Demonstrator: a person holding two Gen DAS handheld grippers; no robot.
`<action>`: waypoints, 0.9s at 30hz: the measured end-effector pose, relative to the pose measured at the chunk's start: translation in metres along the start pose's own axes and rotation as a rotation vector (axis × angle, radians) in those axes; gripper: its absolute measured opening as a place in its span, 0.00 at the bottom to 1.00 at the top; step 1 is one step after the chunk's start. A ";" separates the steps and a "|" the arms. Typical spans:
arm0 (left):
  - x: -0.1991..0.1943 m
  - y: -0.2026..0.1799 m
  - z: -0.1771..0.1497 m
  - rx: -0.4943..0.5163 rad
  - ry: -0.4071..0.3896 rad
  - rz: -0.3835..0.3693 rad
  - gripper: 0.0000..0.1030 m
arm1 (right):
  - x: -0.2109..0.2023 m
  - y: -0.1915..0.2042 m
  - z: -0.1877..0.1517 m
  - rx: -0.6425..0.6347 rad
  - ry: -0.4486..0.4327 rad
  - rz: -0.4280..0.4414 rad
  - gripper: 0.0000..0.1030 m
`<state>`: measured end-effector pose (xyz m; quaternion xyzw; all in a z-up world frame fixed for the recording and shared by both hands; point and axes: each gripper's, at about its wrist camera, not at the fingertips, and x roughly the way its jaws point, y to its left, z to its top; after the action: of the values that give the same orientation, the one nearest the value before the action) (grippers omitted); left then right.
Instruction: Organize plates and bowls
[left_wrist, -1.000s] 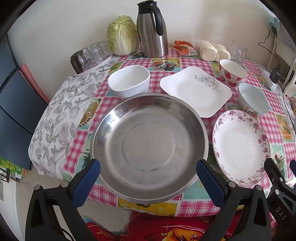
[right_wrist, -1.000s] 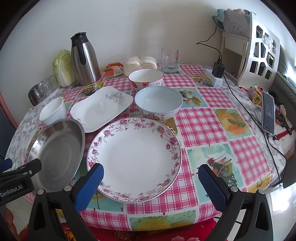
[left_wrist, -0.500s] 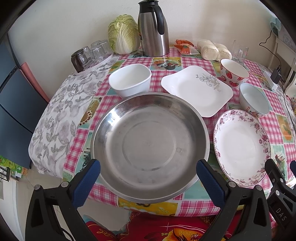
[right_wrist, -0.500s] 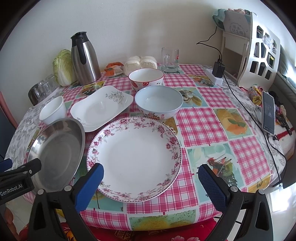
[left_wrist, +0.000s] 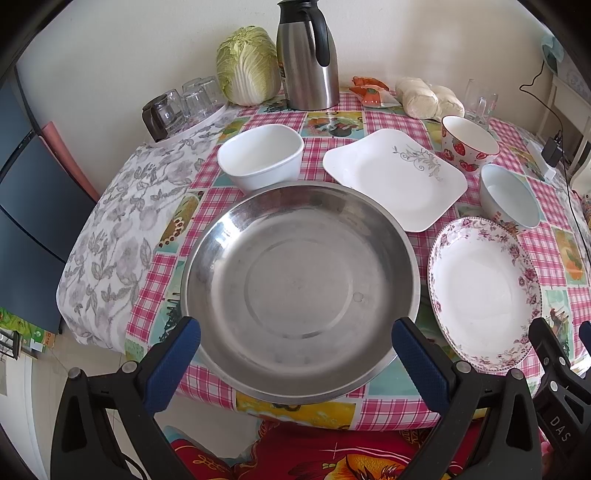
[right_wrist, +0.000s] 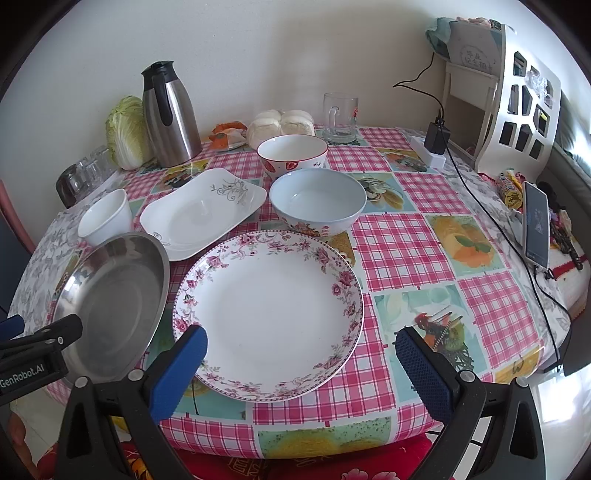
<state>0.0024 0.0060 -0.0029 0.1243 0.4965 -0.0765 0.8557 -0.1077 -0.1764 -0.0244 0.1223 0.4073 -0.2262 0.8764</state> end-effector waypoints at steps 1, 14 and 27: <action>0.001 0.000 0.000 -0.002 0.003 0.003 1.00 | 0.000 0.000 0.000 0.000 0.000 0.000 1.00; 0.003 0.002 0.000 -0.016 0.017 0.003 1.00 | 0.000 0.000 0.000 -0.002 0.001 -0.001 1.00; 0.003 0.002 0.000 -0.016 0.016 0.003 1.00 | 0.001 0.001 0.000 -0.003 0.002 -0.001 1.00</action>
<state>0.0047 0.0076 -0.0052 0.1188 0.5039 -0.0702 0.8526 -0.1070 -0.1760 -0.0251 0.1209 0.4086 -0.2258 0.8760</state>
